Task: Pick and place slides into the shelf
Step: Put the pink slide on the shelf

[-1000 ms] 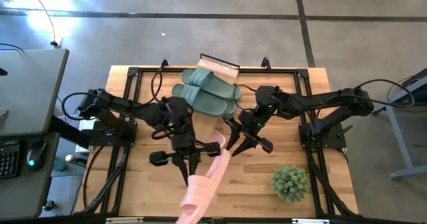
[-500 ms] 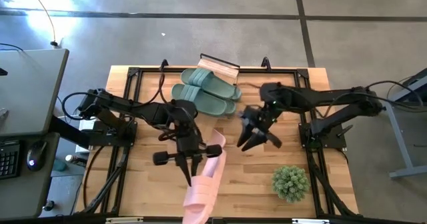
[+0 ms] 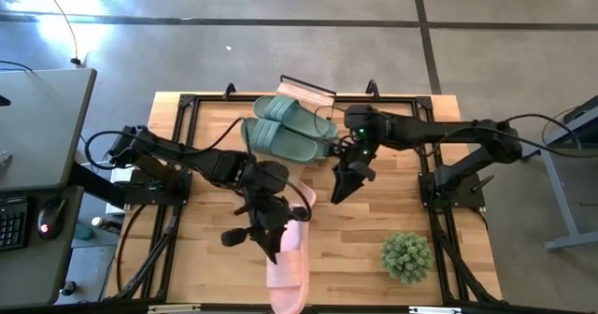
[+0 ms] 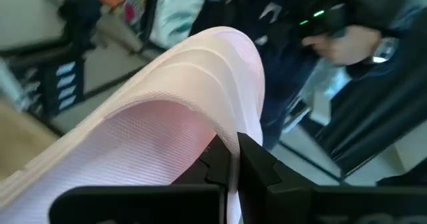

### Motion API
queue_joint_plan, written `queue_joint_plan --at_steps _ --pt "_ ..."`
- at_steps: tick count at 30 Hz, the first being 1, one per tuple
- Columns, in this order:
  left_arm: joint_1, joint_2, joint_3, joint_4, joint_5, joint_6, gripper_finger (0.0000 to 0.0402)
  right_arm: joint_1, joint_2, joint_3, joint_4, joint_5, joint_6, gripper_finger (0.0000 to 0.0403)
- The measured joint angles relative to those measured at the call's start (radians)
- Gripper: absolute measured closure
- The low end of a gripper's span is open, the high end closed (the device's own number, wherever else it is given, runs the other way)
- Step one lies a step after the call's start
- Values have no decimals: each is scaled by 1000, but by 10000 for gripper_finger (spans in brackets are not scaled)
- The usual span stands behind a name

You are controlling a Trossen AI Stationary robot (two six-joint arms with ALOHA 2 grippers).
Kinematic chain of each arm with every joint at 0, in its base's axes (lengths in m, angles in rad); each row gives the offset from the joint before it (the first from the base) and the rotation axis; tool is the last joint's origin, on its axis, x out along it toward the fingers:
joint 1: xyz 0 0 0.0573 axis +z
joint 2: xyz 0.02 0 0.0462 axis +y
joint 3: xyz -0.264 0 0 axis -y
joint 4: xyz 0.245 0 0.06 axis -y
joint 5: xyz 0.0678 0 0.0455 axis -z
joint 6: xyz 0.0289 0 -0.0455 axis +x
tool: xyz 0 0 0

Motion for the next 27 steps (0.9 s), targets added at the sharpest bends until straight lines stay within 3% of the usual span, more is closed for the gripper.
queue_joint_plan --at_steps 4,10,15,20,27 --pt "2 0 0 -80 -104 29 402 31 28 0 4 8 -38 301" --pt "3 0 0 -81 -194 40 401 115 -21 0 -47 140 -143 302" --pt "2 4 0 -81 -291 108 402 192 -108 0 -358 449 -292 302" --pt "3 43 1 -47 -319 154 402 281 -171 0 -551 774 -300 302" --pt "-16 153 58 -52 -312 228 402 382 -190 0 -589 969 -228 302"
